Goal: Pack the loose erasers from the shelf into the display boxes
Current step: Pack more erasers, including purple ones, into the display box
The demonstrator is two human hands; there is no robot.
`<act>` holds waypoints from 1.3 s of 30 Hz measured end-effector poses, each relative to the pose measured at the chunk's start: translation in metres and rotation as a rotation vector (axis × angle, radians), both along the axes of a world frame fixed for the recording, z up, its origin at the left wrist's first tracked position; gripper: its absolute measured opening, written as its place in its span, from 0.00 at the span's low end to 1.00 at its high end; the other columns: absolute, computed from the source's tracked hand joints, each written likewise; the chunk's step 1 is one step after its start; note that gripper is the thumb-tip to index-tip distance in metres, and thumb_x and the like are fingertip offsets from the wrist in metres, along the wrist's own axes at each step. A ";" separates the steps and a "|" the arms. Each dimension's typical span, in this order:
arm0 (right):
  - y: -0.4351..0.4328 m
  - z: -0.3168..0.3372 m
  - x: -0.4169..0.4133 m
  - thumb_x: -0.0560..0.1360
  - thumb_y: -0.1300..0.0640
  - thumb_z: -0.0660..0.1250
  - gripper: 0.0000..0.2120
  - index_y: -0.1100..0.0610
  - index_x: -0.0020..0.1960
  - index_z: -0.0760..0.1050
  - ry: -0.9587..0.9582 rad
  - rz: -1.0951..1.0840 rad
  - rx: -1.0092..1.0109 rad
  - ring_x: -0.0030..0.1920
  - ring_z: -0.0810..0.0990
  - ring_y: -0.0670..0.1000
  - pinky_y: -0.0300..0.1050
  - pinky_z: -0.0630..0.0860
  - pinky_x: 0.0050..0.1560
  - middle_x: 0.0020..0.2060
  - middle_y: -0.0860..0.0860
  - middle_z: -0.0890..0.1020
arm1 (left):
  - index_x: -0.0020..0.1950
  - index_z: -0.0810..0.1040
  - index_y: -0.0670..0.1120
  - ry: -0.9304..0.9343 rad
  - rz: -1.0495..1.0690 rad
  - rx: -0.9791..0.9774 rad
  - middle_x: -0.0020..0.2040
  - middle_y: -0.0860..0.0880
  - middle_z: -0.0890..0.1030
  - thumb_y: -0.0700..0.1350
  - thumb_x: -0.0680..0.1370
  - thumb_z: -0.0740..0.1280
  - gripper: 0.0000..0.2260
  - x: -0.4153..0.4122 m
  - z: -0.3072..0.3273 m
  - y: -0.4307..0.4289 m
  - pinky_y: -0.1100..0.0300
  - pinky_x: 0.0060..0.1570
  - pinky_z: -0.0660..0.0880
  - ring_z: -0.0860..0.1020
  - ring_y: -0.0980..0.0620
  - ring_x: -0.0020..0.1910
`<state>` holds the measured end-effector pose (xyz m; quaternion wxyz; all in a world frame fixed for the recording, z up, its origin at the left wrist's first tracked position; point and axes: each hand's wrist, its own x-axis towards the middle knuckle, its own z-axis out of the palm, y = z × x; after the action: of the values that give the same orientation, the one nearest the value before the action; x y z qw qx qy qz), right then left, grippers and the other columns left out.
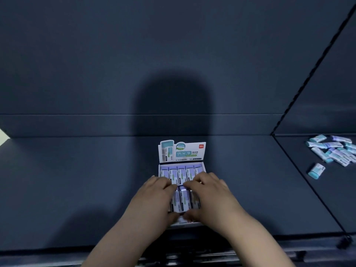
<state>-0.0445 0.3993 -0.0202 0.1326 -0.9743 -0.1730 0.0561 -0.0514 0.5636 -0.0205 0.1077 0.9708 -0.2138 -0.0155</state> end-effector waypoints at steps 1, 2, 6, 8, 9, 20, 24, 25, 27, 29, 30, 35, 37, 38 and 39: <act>0.000 0.000 0.000 0.66 0.41 0.70 0.34 0.45 0.69 0.63 -0.003 -0.003 -0.003 0.63 0.62 0.49 0.41 0.59 0.59 0.60 0.46 0.67 | 0.72 0.63 0.52 0.008 -0.002 -0.009 0.65 0.56 0.66 0.57 0.74 0.65 0.28 0.001 -0.001 0.001 0.65 0.66 0.58 0.62 0.55 0.65; 0.000 -0.001 0.000 0.67 0.41 0.70 0.34 0.45 0.69 0.63 -0.008 -0.007 -0.002 0.63 0.62 0.49 0.40 0.58 0.57 0.60 0.46 0.67 | 0.73 0.63 0.52 0.015 -0.004 -0.011 0.65 0.56 0.66 0.56 0.74 0.65 0.29 0.001 -0.002 0.001 0.64 0.66 0.59 0.61 0.55 0.65; 0.000 -0.004 0.001 0.67 0.41 0.70 0.34 0.44 0.69 0.64 -0.023 -0.019 0.024 0.62 0.63 0.48 0.37 0.55 0.52 0.59 0.45 0.68 | 0.70 0.68 0.50 -0.008 -0.006 -0.008 0.65 0.55 0.67 0.55 0.75 0.64 0.24 0.002 -0.004 0.001 0.64 0.67 0.56 0.62 0.54 0.65; -0.003 -0.007 0.000 0.66 0.40 0.71 0.35 0.45 0.69 0.65 -0.017 -0.027 0.060 0.61 0.64 0.47 0.36 0.55 0.53 0.58 0.44 0.69 | 0.67 0.71 0.49 -0.006 -0.014 -0.011 0.65 0.55 0.68 0.55 0.76 0.64 0.22 0.002 -0.004 0.002 0.65 0.68 0.52 0.63 0.55 0.64; -0.004 -0.008 0.000 0.65 0.40 0.71 0.35 0.45 0.69 0.66 -0.014 -0.033 0.084 0.61 0.64 0.46 0.35 0.56 0.54 0.58 0.43 0.69 | 0.67 0.71 0.49 -0.003 -0.018 -0.013 0.65 0.55 0.68 0.55 0.76 0.64 0.21 0.002 -0.003 0.002 0.65 0.68 0.52 0.63 0.55 0.64; 0.000 -0.014 0.003 0.69 0.43 0.70 0.31 0.48 0.69 0.67 -0.021 -0.027 0.129 0.60 0.69 0.50 0.40 0.63 0.58 0.56 0.47 0.75 | 0.71 0.67 0.50 -0.052 -0.023 0.102 0.67 0.53 0.66 0.56 0.79 0.58 0.21 0.002 -0.005 -0.001 0.62 0.67 0.55 0.62 0.52 0.66; -0.004 -0.014 0.004 0.69 0.42 0.69 0.32 0.46 0.70 0.65 -0.037 -0.006 0.112 0.61 0.68 0.48 0.39 0.62 0.59 0.57 0.46 0.74 | 0.72 0.65 0.49 -0.012 -0.012 0.108 0.68 0.52 0.65 0.55 0.79 0.59 0.22 0.001 -0.002 -0.003 0.61 0.67 0.56 0.62 0.52 0.67; -0.005 -0.014 0.003 0.68 0.42 0.70 0.32 0.47 0.70 0.66 -0.044 -0.003 0.131 0.61 0.68 0.48 0.38 0.61 0.59 0.57 0.45 0.74 | 0.71 0.65 0.49 -0.001 -0.017 0.103 0.68 0.53 0.65 0.55 0.79 0.59 0.22 0.001 0.000 -0.002 0.62 0.67 0.56 0.62 0.52 0.67; -0.008 -0.012 0.002 0.68 0.44 0.72 0.31 0.47 0.68 0.68 -0.071 -0.011 0.217 0.60 0.69 0.46 0.37 0.63 0.61 0.56 0.44 0.74 | 0.71 0.67 0.49 0.003 -0.013 0.067 0.67 0.53 0.66 0.55 0.78 0.60 0.22 0.001 0.004 -0.002 0.62 0.66 0.57 0.63 0.53 0.66; -0.015 -0.006 0.001 0.67 0.46 0.73 0.28 0.48 0.66 0.71 -0.102 -0.041 0.312 0.58 0.69 0.44 0.35 0.64 0.60 0.54 0.43 0.74 | 0.67 0.71 0.48 -0.043 -0.001 0.049 0.65 0.52 0.70 0.54 0.77 0.64 0.20 0.000 0.009 -0.002 0.59 0.68 0.61 0.68 0.51 0.64; -0.020 -0.002 0.000 0.68 0.47 0.73 0.27 0.48 0.65 0.72 -0.123 -0.055 0.332 0.57 0.69 0.43 0.33 0.63 0.58 0.53 0.42 0.74 | 0.62 0.77 0.46 -0.095 -0.006 0.039 0.59 0.50 0.75 0.52 0.74 0.69 0.19 0.001 0.011 -0.003 0.54 0.66 0.67 0.73 0.48 0.59; -0.044 0.017 -0.003 0.70 0.43 0.69 0.24 0.46 0.64 0.72 -0.178 -0.072 0.250 0.59 0.69 0.43 0.31 0.61 0.57 0.55 0.41 0.74 | 0.44 0.84 0.45 -0.269 0.022 0.003 0.39 0.51 0.82 0.51 0.59 0.80 0.18 0.002 0.006 -0.029 0.58 0.40 0.78 0.81 0.49 0.40; -0.053 0.020 -0.006 0.71 0.43 0.67 0.25 0.46 0.67 0.69 -0.146 -0.044 0.188 0.63 0.67 0.43 0.31 0.59 0.58 0.60 0.42 0.72 | 0.45 0.84 0.46 -0.265 0.012 0.002 0.38 0.51 0.81 0.53 0.59 0.79 0.19 -0.001 0.005 -0.046 0.59 0.40 0.78 0.80 0.49 0.40; -0.057 0.020 -0.008 0.72 0.43 0.66 0.26 0.46 0.68 0.68 -0.131 -0.028 0.157 0.64 0.66 0.44 0.31 0.59 0.60 0.62 0.43 0.71 | 0.45 0.84 0.46 -0.247 0.013 0.011 0.38 0.51 0.81 0.54 0.58 0.79 0.20 -0.003 0.004 -0.056 0.60 0.41 0.77 0.80 0.49 0.40; -0.061 0.020 -0.009 0.73 0.44 0.65 0.26 0.47 0.69 0.66 -0.120 -0.016 0.132 0.65 0.65 0.44 0.32 0.59 0.61 0.63 0.43 0.70 | 0.45 0.84 0.46 -0.238 0.015 0.023 0.38 0.52 0.81 0.53 0.57 0.80 0.21 -0.004 0.002 -0.065 0.60 0.41 0.77 0.80 0.49 0.40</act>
<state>-0.0538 0.3381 -0.0003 0.1863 -0.9664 -0.1762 -0.0148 -0.0551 0.4989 -0.0184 0.0703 0.9686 -0.2174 0.0981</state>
